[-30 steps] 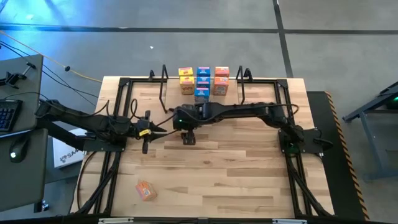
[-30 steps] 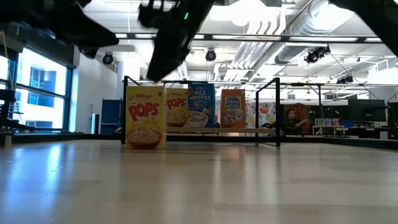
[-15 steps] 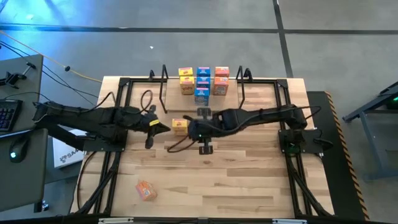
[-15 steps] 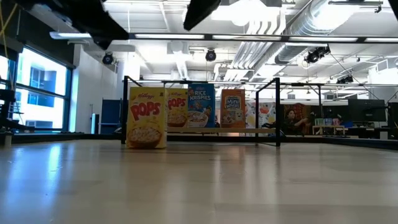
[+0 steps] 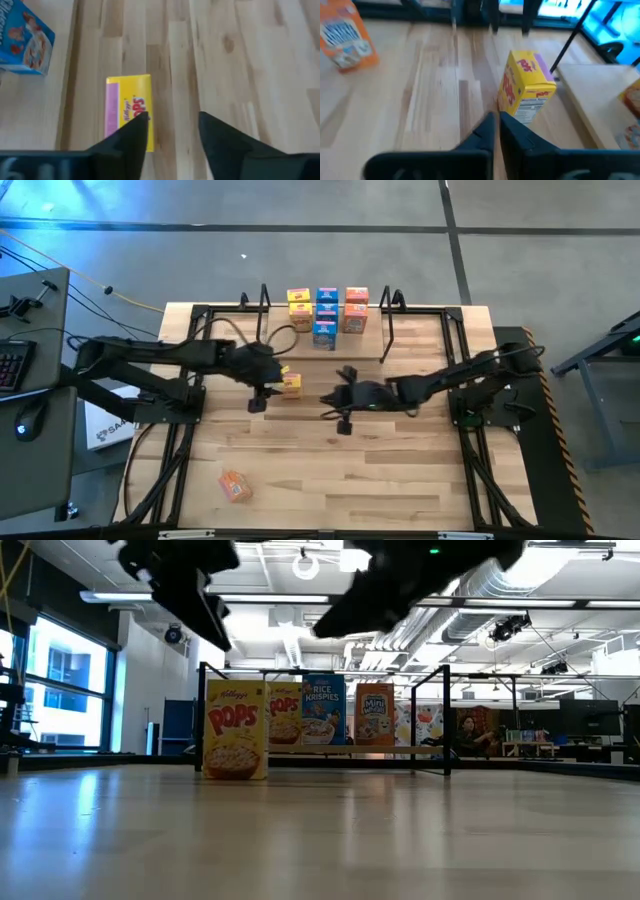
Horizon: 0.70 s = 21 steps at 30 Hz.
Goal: Stack cereal on shelf
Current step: Put the yellow cereal box on the shelf aligned with the other yellow cereal boxes
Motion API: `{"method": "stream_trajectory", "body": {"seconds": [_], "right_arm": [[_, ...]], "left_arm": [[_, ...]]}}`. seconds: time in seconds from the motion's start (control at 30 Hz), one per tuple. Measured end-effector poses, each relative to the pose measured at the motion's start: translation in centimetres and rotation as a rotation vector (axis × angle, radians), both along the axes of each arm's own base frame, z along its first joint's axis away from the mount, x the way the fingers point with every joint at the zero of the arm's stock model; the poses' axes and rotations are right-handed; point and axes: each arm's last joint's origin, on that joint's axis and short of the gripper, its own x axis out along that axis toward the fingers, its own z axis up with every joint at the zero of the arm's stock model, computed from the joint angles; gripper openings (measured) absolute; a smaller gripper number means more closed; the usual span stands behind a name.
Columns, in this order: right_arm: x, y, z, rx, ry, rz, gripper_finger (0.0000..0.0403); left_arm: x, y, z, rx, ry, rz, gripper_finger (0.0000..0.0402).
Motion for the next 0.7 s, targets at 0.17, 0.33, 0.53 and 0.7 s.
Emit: {"method": "stream_trajectory", "body": {"seconds": [0.17, 0.33, 0.53, 0.7], "right_arm": [[-2.1, 0.4, 0.2, -0.001, -0.075, 0.037, 0.0004], [-3.1, 1.0, 1.6, -0.014, -0.121, 0.060, 0.0001], [-3.5, 1.8, 2.1, -0.040, -0.141, 0.058, 0.0000], [-3.5, 1.9, 2.1, -0.049, -0.139, 0.061, 0.0000]], "left_arm": [[2.4, 1.1, -0.4, 0.022, 0.116, -0.005, 0.0226], [4.4, 2.6, -0.7, 0.050, 0.182, 0.040, 0.0275], [5.6, 3.7, -2.4, 0.070, 0.286, 0.081, 0.0299], [6.0, 4.3, -3.6, 0.064, 0.335, 0.079, 0.0300]]}}
